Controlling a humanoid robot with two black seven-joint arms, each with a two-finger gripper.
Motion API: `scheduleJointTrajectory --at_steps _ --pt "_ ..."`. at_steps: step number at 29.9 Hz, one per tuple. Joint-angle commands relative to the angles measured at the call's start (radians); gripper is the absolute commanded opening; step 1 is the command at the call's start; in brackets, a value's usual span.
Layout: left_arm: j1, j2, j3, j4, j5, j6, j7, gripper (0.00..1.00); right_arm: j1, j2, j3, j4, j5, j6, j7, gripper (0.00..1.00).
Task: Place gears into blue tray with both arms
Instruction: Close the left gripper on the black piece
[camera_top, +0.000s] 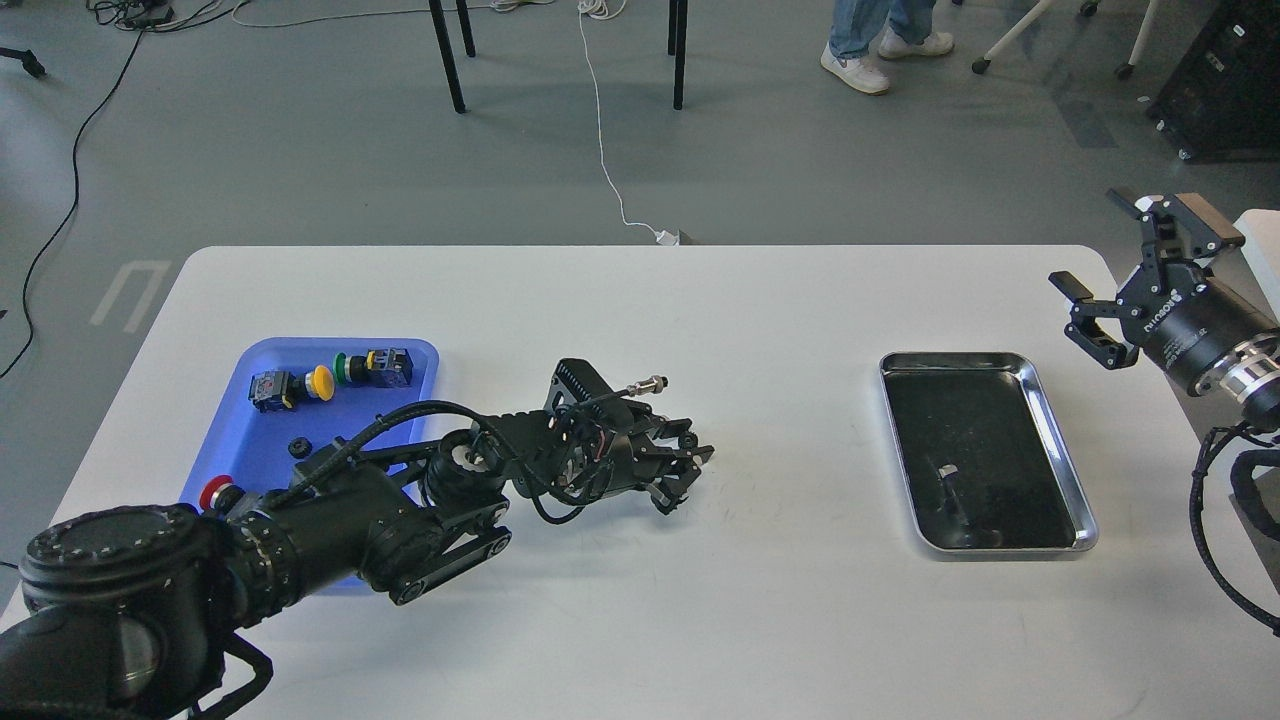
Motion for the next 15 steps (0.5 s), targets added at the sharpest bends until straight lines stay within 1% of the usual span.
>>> scheduleJointTrajectory --at_steps 1,2,4,8,10,12,15 --pt "0.009 0.001 0.000 0.001 0.000 0.000 -0.003 0.25 0.000 0.000 0.001 0.000 0.000 0.000 0.000 0.97" --pt "0.009 0.001 -0.001 0.001 0.000 0.000 -0.003 0.19 -0.001 0.000 0.001 0.000 0.000 0.000 0.000 0.97" --pt "0.009 -0.002 -0.001 -0.002 0.001 0.000 -0.003 0.13 0.000 0.000 0.001 0.000 0.000 0.000 0.000 0.97" --pt "0.001 0.016 -0.007 -0.019 -0.005 0.001 -0.004 0.11 0.000 -0.001 0.002 0.000 0.000 0.000 0.000 0.97" --pt "-0.003 0.038 -0.021 -0.054 -0.035 0.004 -0.006 0.12 0.000 -0.001 0.002 0.000 0.000 0.000 0.000 0.97" --pt "-0.009 0.117 -0.032 -0.150 -0.110 0.022 -0.004 0.12 0.000 -0.001 0.009 0.000 0.000 0.000 0.000 0.97" --pt "-0.033 0.286 -0.040 -0.344 -0.227 0.035 -0.001 0.13 0.000 0.000 0.024 0.000 -0.002 0.000 0.000 0.97"
